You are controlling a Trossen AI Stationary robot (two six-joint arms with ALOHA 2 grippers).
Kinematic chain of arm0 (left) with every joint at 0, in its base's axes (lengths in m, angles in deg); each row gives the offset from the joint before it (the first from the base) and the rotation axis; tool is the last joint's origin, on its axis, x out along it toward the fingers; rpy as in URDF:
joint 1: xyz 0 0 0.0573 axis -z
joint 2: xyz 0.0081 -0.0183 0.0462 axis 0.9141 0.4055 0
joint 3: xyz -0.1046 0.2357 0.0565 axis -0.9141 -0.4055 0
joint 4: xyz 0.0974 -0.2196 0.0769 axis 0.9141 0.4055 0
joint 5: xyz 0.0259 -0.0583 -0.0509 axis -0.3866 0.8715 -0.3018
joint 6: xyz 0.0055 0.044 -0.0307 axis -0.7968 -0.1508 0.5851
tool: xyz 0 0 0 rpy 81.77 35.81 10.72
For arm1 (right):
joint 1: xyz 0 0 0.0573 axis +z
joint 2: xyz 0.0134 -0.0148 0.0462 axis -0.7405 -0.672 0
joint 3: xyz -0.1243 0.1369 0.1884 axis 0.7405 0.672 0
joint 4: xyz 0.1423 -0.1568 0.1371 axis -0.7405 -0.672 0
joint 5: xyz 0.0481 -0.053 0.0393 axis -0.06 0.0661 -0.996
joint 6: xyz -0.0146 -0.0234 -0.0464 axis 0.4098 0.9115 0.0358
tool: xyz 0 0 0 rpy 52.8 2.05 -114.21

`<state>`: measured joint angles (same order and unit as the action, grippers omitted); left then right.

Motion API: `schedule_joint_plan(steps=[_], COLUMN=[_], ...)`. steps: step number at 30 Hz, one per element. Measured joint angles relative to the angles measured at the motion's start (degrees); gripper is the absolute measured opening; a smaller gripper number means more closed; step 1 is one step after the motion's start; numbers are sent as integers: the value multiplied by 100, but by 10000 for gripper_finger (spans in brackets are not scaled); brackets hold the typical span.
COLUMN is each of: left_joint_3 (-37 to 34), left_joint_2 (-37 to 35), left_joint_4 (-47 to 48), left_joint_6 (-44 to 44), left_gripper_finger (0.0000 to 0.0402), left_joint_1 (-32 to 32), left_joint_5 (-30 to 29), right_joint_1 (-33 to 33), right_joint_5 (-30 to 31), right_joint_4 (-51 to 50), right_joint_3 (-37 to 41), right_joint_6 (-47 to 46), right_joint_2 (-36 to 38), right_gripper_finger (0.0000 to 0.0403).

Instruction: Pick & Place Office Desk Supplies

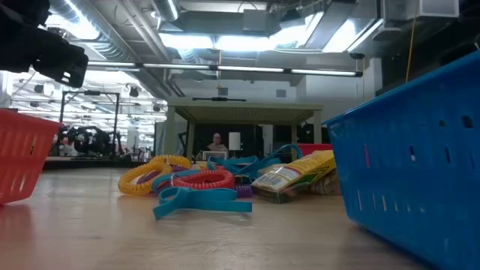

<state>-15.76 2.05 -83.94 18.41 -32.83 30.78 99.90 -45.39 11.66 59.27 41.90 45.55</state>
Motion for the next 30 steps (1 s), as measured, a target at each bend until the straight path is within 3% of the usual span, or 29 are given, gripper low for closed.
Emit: schedule_joint_plan(steps=[21,26,30], left_joint_3=[0,-1,0], left_joint_2=[0,-1,-1], left_joint_4=[0,0,0], left_joint_6=[-1,1,0], left_gripper_finger=[130,130,130], left_joint_1=[2,1,1], left_joint_5=[0,0,0], right_joint_1=[0,0,-14], right_joint_5=[90,668,1750], right_joint_4=[5,505,1815], right_joint_3=[0,1,1], right_joint_6=[374,956,1406], right_joint_2=[0,0,0], right_gripper_finger=[114,114,114])
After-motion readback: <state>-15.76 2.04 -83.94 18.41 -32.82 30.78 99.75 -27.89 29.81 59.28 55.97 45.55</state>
